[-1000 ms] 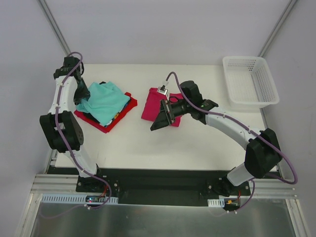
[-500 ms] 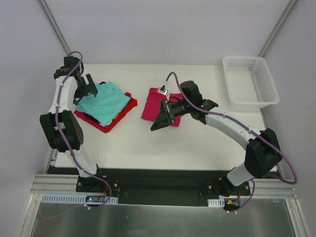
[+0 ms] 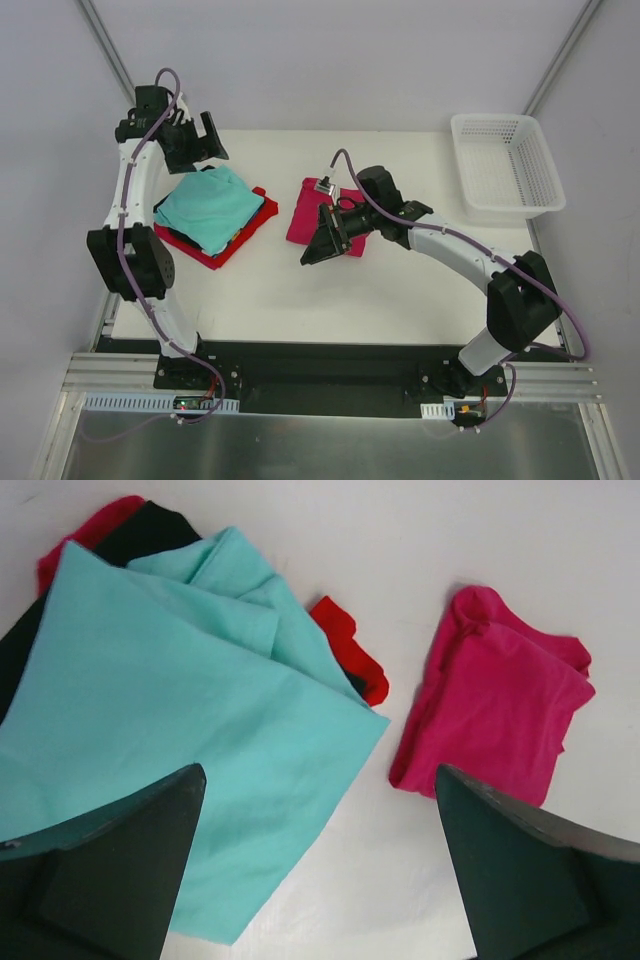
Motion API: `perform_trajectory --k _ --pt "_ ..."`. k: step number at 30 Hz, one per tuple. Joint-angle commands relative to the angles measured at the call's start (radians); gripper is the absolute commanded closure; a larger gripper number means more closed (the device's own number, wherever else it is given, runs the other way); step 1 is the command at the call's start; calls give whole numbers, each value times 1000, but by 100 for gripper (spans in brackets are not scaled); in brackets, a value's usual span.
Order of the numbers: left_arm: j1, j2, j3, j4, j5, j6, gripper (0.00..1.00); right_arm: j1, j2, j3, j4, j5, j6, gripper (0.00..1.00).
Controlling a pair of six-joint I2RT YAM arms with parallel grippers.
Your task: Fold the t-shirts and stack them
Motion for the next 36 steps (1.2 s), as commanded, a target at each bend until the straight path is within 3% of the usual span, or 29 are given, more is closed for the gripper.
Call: perform_trajectory --k 1,8,14,24,28,30,36 --pt "27 169 48 45 196 -12 1 3 -35 33 -10 -13 -33 4" --pt "30 261 52 91 200 -63 1 -5 -32 18 -53 -16 -67 4" --pt "53 224 -38 193 46 -60 1 -12 -22 39 -90 -22 -91 4" --pt "88 303 75 250 56 -83 1 -14 -39 72 -190 -22 -153 4" --pt "90 189 63 273 -98 -68 1 -14 -59 56 -205 -20 -167 4" --pt "96 182 71 281 -242 -43 1 -14 -65 49 -205 -16 -170 4" --pt "113 296 135 221 -465 58 1 -14 -81 18 -220 -22 -193 4"
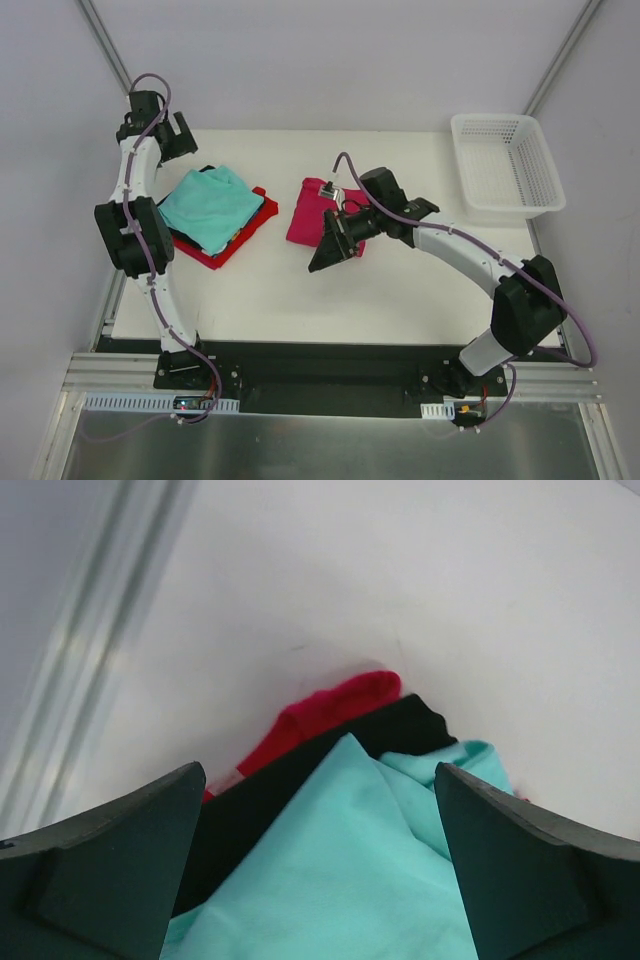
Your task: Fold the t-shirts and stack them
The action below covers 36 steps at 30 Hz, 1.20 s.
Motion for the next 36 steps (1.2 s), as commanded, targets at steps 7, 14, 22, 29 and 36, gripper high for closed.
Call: perform_trajectory --k 7,14,22,29,36 --pt "37 111 86 -109 -343 85 1 -5 -64 -32 -35 -24 -63 4" --pt "45 156 143 -329 -361 104 1 -3 -57 -20 -12 -29 -37 4" --pt "62 243 191 -456 -214 84 1 -2 -111 -69 39 -26 -3 4" --pt "63 276 128 -511 -71 56 1 -2 -148 -86 28 -21 -1 4" --pt "63 257 18 -529 -92 79 1 -2 -185 -103 25 -15 3 4"
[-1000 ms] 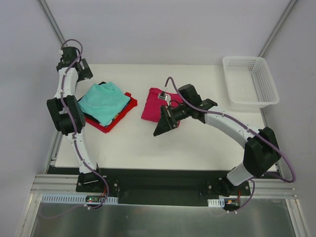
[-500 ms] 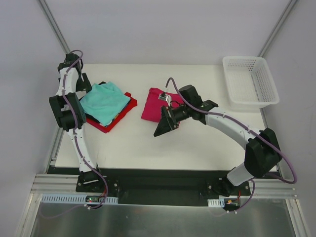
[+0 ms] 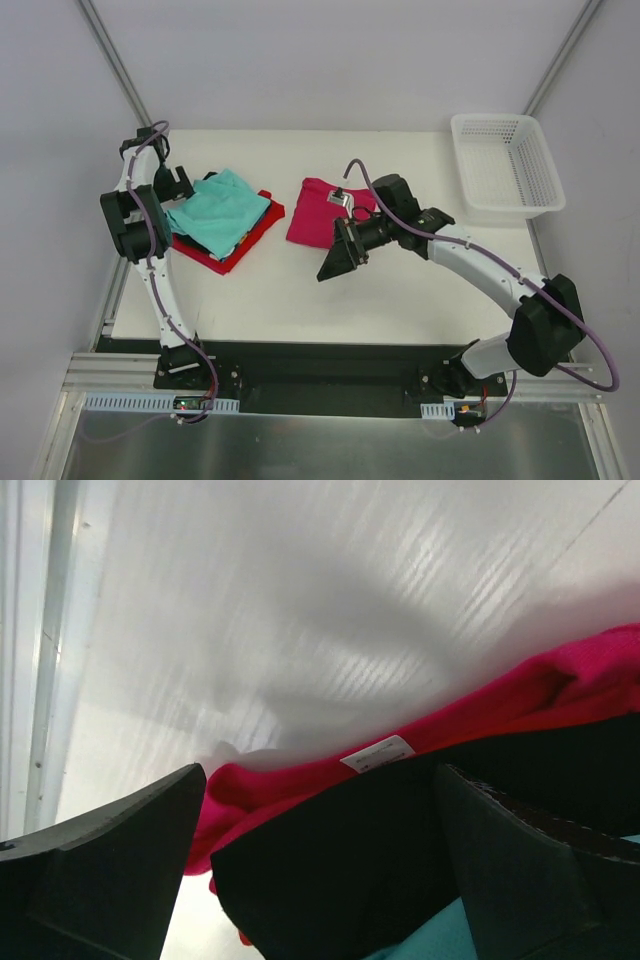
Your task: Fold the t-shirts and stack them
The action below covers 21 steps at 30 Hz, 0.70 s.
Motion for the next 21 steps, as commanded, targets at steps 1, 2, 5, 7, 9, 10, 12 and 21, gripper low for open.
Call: perform_trajectory --k 1,2,5,7,9,10,12,21 --pt "-10 -18 -106 -127 44 12 1 0 -56 -7 15 -13 10 4" --pt "-10 -41 -123 -126 55 1 1 -1 -57 -7 15 -14 10 4" --pt "-22 -81 -174 -126 84 -3 1 0 -68 -6 17 -10 13 4" --pt "-40 -100 -196 -130 104 1 1 0 -76 -4 15 -8 17 4" --pt "-65 -135 -237 -139 90 4 1 -1 -77 -3 15 -4 24 4" --pt "-73 -147 -278 -138 90 3 1 0 -80 -4 18 -4 27 4" --pt "-96 -183 -321 -133 90 -8 1 -1 -90 -6 18 4 31 4" --pt "-172 -308 -501 -112 90 -51 1 0 -129 0 12 24 65 4"
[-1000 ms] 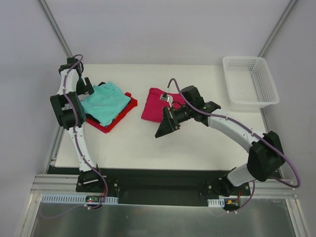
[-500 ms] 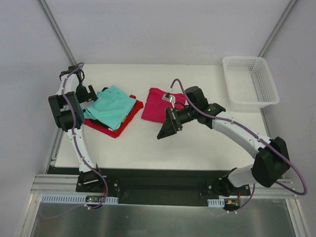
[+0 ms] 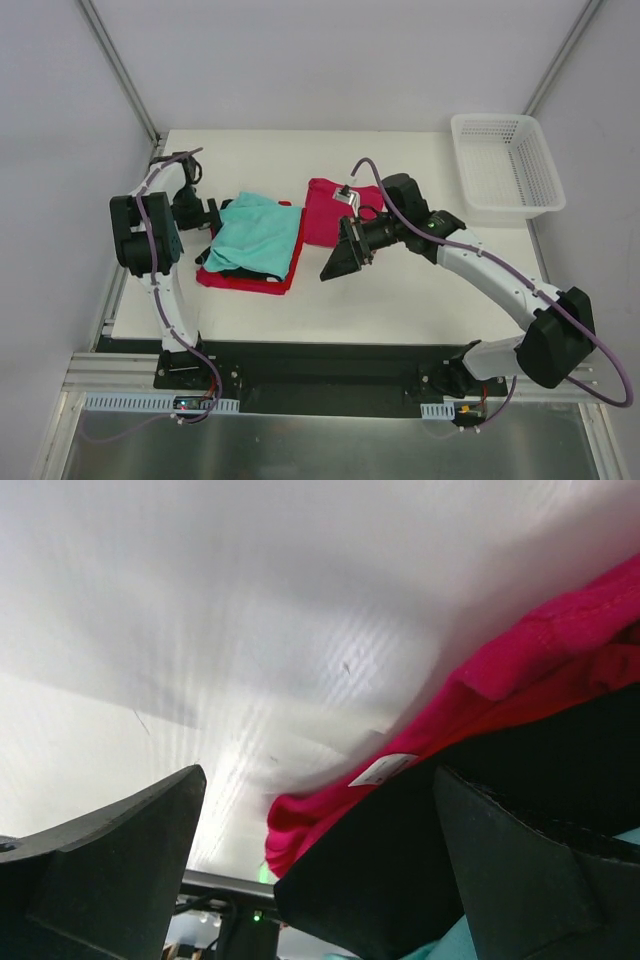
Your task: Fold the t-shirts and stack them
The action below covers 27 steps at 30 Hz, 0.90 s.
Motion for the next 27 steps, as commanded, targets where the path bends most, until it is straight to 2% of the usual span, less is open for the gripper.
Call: perform_trajectory --k 1,9,13,16,21,22,23,25,27 --pt "-48 -78 -97 -71 30 -36 1 -1 -62 11 11 14 26 4" --pt "-59 -231 -148 -62 -65 -83 1 3 -108 4 -17 63 22 4" --pt "-59 -337 -39 -38 -157 -129 1 -1 -129 -13 -29 123 14 4" --pt "-60 -431 69 -16 -152 -154 1 -15 -133 -2 -64 171 5 4" --pt "-122 -474 294 13 49 -140 1 -56 -114 22 -106 283 -6 4" --pt "-138 -474 296 36 226 -137 1 -66 -113 22 -106 304 -2 4" --pt "-139 -475 280 71 338 -131 1 -88 -108 22 -106 348 5 4" --pt "-221 -477 202 173 506 -143 1 -104 -102 18 -106 384 18 4" --pt "-254 -456 149 215 598 -132 1 -132 -96 18 -107 409 25 4"
